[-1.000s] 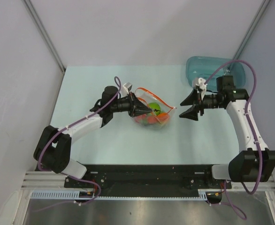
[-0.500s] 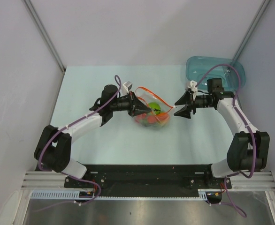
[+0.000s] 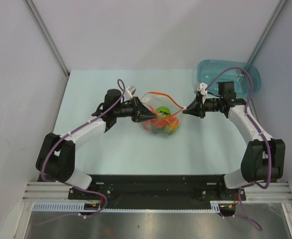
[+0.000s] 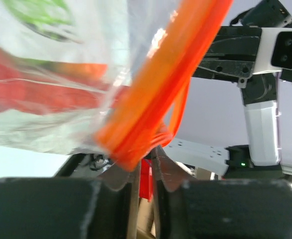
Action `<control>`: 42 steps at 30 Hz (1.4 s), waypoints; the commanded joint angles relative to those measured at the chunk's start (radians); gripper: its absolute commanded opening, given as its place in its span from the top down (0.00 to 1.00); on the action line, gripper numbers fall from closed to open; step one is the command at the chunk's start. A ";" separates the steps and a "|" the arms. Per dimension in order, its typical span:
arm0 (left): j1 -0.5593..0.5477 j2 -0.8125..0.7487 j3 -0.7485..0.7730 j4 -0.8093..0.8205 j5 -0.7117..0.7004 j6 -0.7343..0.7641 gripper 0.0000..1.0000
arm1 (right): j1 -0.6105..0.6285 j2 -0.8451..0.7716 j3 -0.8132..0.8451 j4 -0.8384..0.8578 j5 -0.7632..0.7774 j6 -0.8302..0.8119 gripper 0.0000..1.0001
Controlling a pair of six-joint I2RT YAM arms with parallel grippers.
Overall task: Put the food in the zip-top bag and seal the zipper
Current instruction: Zip the zipper food storage bag at the center of the board.
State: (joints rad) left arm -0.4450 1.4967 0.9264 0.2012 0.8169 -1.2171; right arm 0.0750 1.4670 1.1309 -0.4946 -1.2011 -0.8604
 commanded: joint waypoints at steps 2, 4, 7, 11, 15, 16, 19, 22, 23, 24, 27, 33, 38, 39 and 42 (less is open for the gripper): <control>0.064 -0.079 0.107 -0.147 -0.059 0.359 0.76 | -0.017 -0.039 0.001 -0.025 -0.012 -0.080 1.00; 0.071 -0.102 0.179 -0.265 -0.122 0.576 0.72 | -0.014 -0.046 0.003 -0.060 -0.011 -0.117 1.00; 0.025 -0.104 0.356 -0.428 -0.173 1.092 0.65 | -0.004 -0.053 0.001 -0.094 -0.006 -0.166 1.00; -0.030 -0.070 0.537 -0.540 -0.135 1.508 0.56 | -0.003 -0.063 0.001 -0.108 0.001 -0.167 1.00; -0.127 -0.036 0.615 -0.566 -0.090 1.729 0.38 | 0.000 -0.079 0.001 -0.085 0.005 -0.125 1.00; -0.168 -0.029 0.611 -0.539 -0.088 1.787 0.36 | 0.000 -0.083 0.001 -0.079 0.005 -0.120 1.00; -0.222 0.028 0.644 -0.530 -0.043 1.864 0.37 | -0.001 -0.094 0.003 -0.070 -0.003 -0.103 1.00; -0.259 0.098 0.681 -0.526 -0.013 1.901 0.41 | -0.004 -0.103 0.001 -0.068 -0.012 -0.091 1.00; -0.270 0.115 0.689 -0.539 -0.010 1.913 0.42 | -0.004 -0.103 0.001 -0.067 -0.014 -0.091 1.00; -0.280 0.129 0.698 -0.549 -0.009 1.930 0.42 | -0.006 -0.103 0.001 -0.065 -0.015 -0.088 1.00; -0.322 0.166 0.710 -0.554 -0.019 1.958 0.44 | -0.006 -0.106 0.001 -0.055 -0.018 -0.071 1.00; -0.363 0.211 0.700 -0.525 -0.051 1.950 0.48 | -0.004 -0.111 0.001 -0.047 -0.018 -0.057 1.00; -0.377 0.240 0.698 -0.485 -0.096 1.924 0.48 | -0.004 -0.114 0.003 -0.051 -0.020 -0.057 1.00; -0.377 0.246 0.706 -0.483 -0.107 1.924 0.48 | -0.004 -0.116 0.001 -0.050 -0.020 -0.060 1.00; -0.379 0.269 0.724 -0.485 -0.124 1.926 0.49 | -0.004 -0.117 0.001 -0.056 -0.025 -0.069 1.00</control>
State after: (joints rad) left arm -0.8192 1.7370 1.5940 -0.3225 0.7166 0.6907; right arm 0.0715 1.3895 1.1271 -0.5709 -1.1854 -0.9192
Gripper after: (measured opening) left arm 0.517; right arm 0.009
